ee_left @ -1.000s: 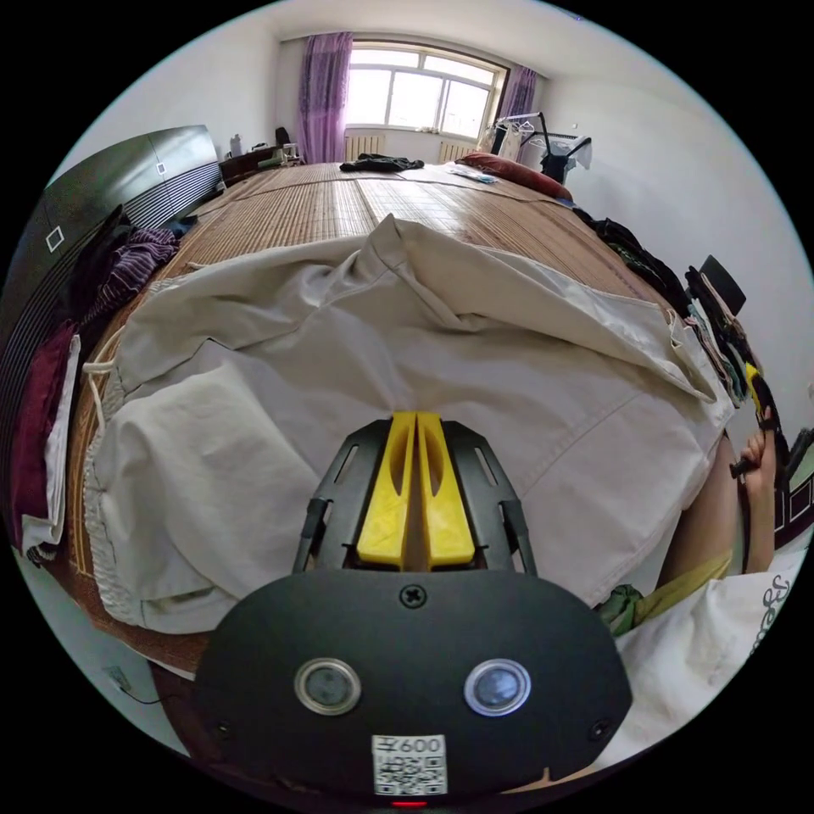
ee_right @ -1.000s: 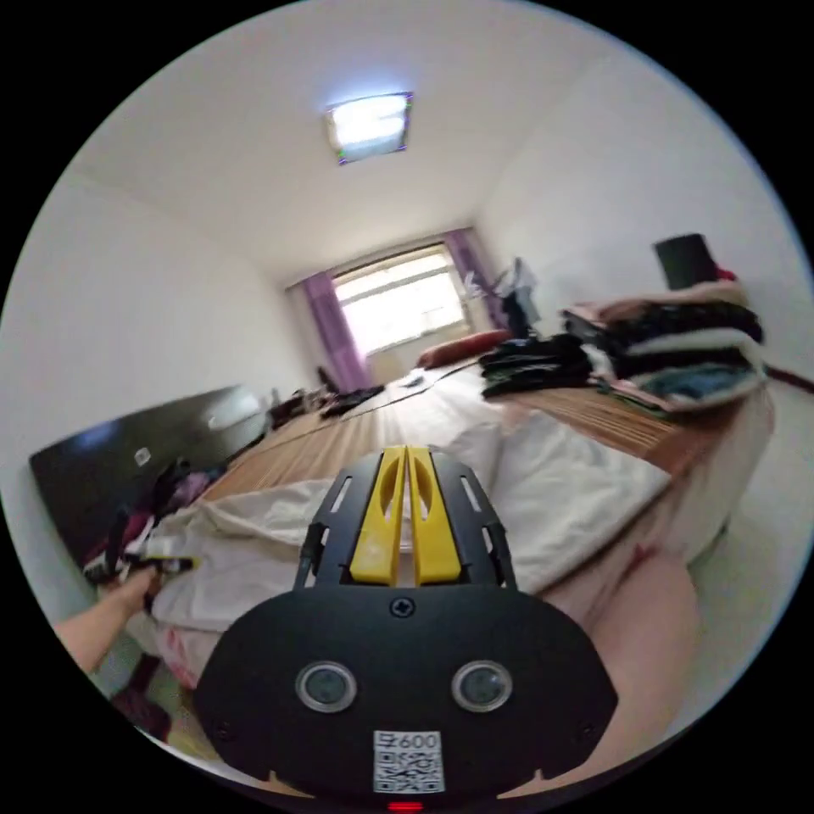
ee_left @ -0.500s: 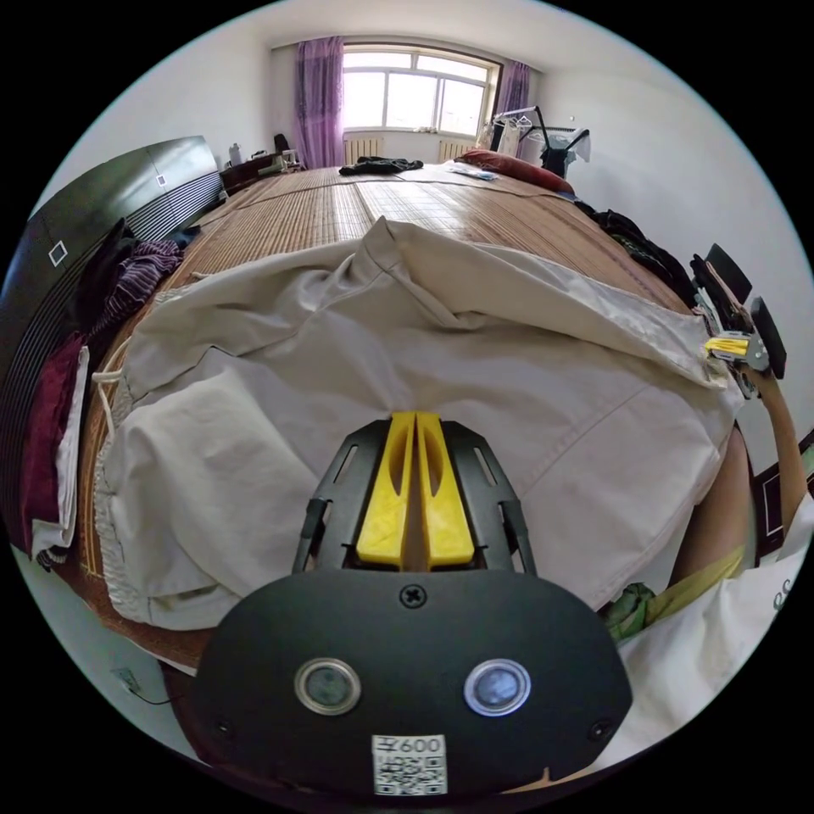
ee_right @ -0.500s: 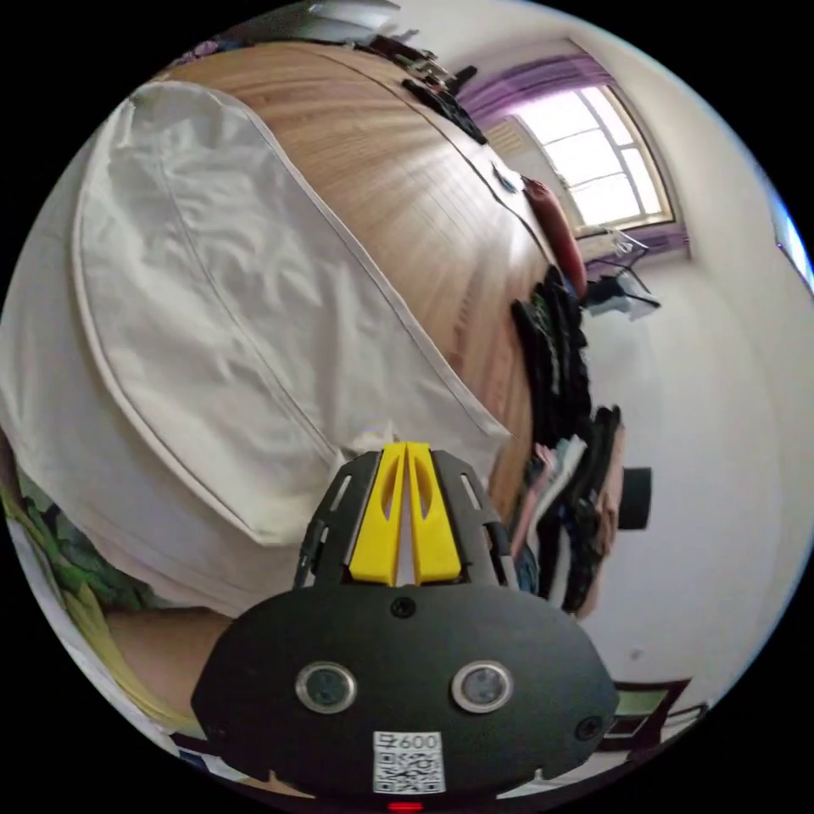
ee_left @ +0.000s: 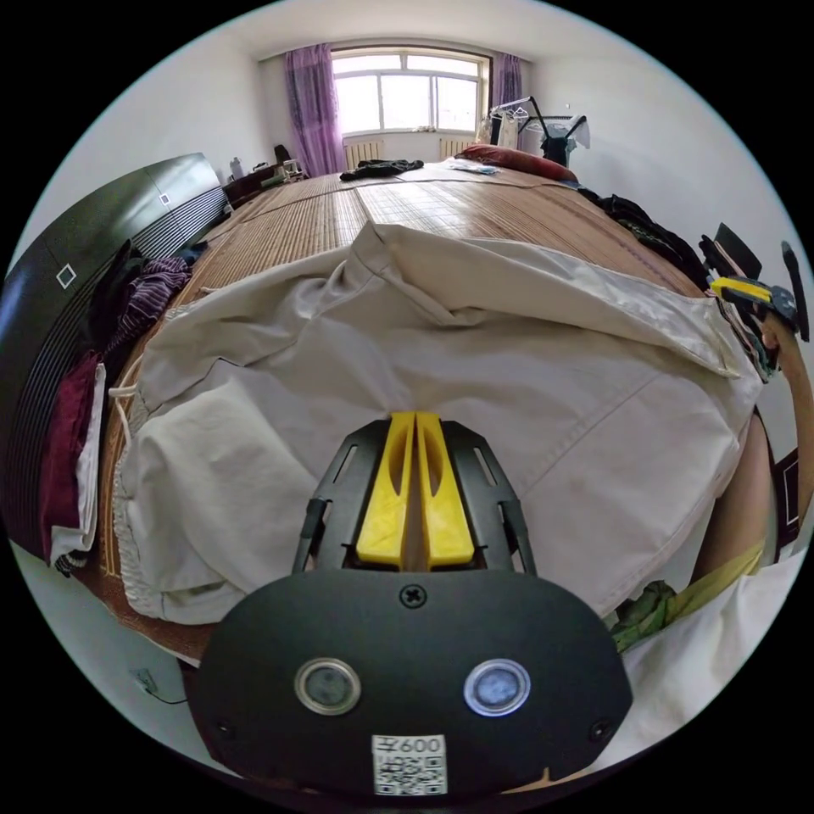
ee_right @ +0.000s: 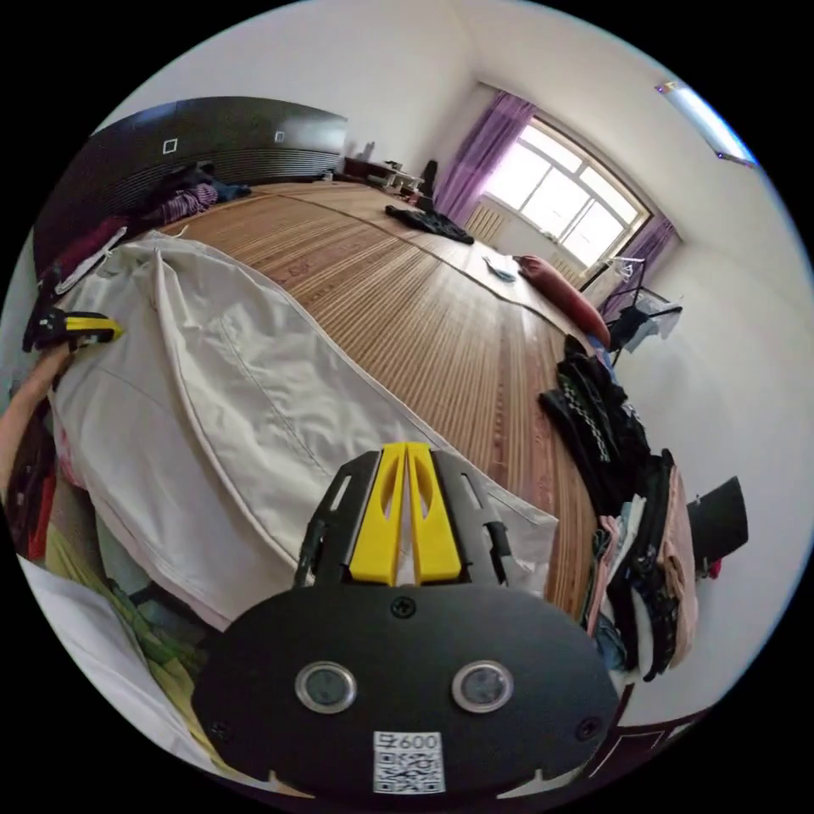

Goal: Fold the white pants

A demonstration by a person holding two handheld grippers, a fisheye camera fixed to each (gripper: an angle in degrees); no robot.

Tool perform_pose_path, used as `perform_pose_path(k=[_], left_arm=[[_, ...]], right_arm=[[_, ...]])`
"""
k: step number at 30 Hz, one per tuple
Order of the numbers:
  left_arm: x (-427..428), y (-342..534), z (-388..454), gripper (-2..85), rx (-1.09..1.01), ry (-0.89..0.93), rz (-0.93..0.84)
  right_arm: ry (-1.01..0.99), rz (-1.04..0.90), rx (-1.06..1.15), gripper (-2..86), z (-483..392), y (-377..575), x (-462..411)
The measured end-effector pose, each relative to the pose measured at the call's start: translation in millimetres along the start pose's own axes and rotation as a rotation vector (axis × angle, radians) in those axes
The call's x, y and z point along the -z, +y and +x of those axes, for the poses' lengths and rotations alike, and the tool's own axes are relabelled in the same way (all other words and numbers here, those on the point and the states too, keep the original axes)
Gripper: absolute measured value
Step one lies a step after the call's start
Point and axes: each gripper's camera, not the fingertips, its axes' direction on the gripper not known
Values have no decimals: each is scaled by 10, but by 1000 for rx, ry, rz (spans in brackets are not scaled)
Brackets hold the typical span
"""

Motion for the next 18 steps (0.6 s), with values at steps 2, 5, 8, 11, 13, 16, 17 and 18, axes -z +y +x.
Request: perform_pose_path(k=[2,5,8,11,13,16,17,18], left_arm=[[-30,3,-17,7,3,5,1],[-84,2,-115,8,23,42,1],[-137,3,-214,8,42,79,1],[-184,-3,-226,8,40,75,1],[-219,-7,-209,8,33,58,2],[-268,-16,-206,8,30,43,2],[-278,-16,-208,8,29,41,2],[-297,-15,-214,8,28,39,4]], right_arm=[[-56,69,27,-9,-176,-5,46],[-7,-30,68,-9,-397,44,-268],[68,-288,60,-8,-295,173,-985],[67,-244,24,-8,-85,126,-1172],[68,-272,55,-8,91,-85,-1418],[12,-247,27,-8,426,-433,-1739],[4,-241,16,-8,491,-500,-1810],[-4,-230,-15,-9,607,-639,-1937]])
